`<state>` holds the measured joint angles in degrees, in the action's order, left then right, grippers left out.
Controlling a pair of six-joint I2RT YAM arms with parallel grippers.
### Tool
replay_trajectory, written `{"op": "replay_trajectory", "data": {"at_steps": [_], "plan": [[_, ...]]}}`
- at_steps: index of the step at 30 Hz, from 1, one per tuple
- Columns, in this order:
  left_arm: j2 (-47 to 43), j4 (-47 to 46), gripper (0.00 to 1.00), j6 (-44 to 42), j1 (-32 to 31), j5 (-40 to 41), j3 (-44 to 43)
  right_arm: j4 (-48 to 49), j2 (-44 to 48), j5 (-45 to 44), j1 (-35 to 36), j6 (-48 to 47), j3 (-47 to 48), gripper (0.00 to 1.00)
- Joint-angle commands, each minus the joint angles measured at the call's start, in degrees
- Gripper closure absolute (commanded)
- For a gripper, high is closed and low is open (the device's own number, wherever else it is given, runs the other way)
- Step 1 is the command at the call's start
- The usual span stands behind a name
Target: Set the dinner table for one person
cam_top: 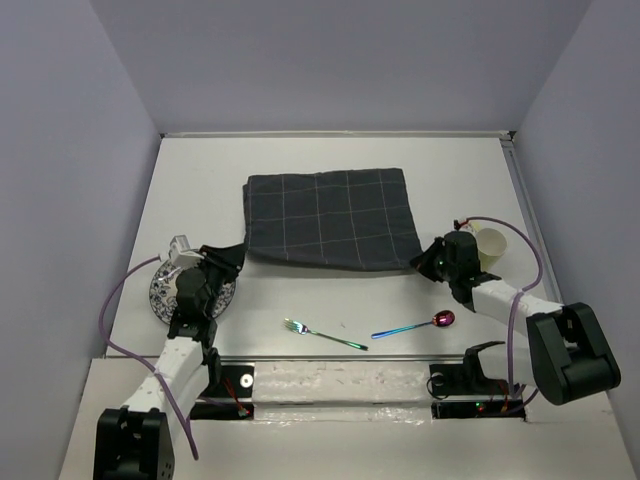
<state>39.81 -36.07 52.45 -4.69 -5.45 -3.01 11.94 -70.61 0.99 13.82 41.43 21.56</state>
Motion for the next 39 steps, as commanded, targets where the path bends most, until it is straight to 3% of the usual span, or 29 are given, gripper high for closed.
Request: {"op": "replay_trajectory", "data": {"at_steps": [1,6,7,10,11,14,17,19,22,26,29,31,32,34,35,37,39], "plan": [[-0.96,0.2,0.46,-0.67,0.73,1.93,6.7,-0.95,3.63,-1.52,-0.73,0.49,-1.34,1.0],[-4.39,3.64,0.37,-1.56,0.73,3.6,1.53,-4.47,7.33,0.41,-0.73,-0.12,-1.08,1.0],[-5.18,4.69,0.37,-1.82,0.73,3.96,0.12,-5.43,8.28,1.11,-0.73,-0.3,-1.0,0.92],[-5.36,6.1,0.38,-2.7,0.73,4.66,-1.65,-8.06,8.65,2.69,-0.73,-0.73,-0.64,0.85],[-5.1,6.19,0.38,-2.87,0.73,4.66,-2.35,-8.6,8.56,4.0,-0.73,-0.91,-0.64,0.76],[-3.43,6.19,0.38,-3.49,0.73,4.22,-3.15,-11.15,9.35,4.11,-0.73,-1.61,-0.91,0.7],[-1.32,6.63,0.4,-4.98,0.65,2.47,-4.11,-16.33,14.77,-0.71,-0.73,-3.46,-0.47,0.43],[-0.7,7.77,0.4,-5.68,0.3,2.29,-4.38,-19.83,17.25,-3.69,-0.73,-5.3,1.63,0.37],[-1.66,8.74,0.41,-6.92,-0.32,1.85,-5.43,-20.38,19.81,-4.07,-0.73,-7.85,3.92,0.38],[-2.19,12.07,0.43,-8.94,-1.98,1.5,-9.9,-20.56,13.76,-5.21,-0.2,-10.58,7.34,0.67],[-2.37,13.74,0.43,-10.08,-3.48,1.41,-11.84,-20.38,8.83,-6.17,-0.2,-10.49,8.41,0.75],[-2.11,14.19,0.44,-10.69,-5.59,1.67,-13.42,-19.6,8.3,-8.11,2.78,-10.66,8.58,0.96],[-1.76,15.06,0.45,-11.48,-6.55,2.2,-14.56,-19.16,7.95,-8.11,4.27,-10.76,8.67,1.0],[-0.62,16.82,0.47,-12.19,-10.59,3.07,-15.8,-19.76,6.46,-10.65,10.06,-10.67,10.16,0.98],[0.78,18.83,0.47,-11.76,-12.26,4.56,-16.15,-20.38,4.36,-12.66,12.0,-10.58,11.04,0.91],[2.46,21.2,0.47,-11.32,-17.71,9.1,-15.54,-20.38,2.07,-16.37,13.16,-8.75,12.19,0.81],[2.99,23.49,0.47,-10.96,-20.26,12.82,-15.19,-19.86,-0.92,-19.7,13.16,-7.68,12.28,0.8]]}}
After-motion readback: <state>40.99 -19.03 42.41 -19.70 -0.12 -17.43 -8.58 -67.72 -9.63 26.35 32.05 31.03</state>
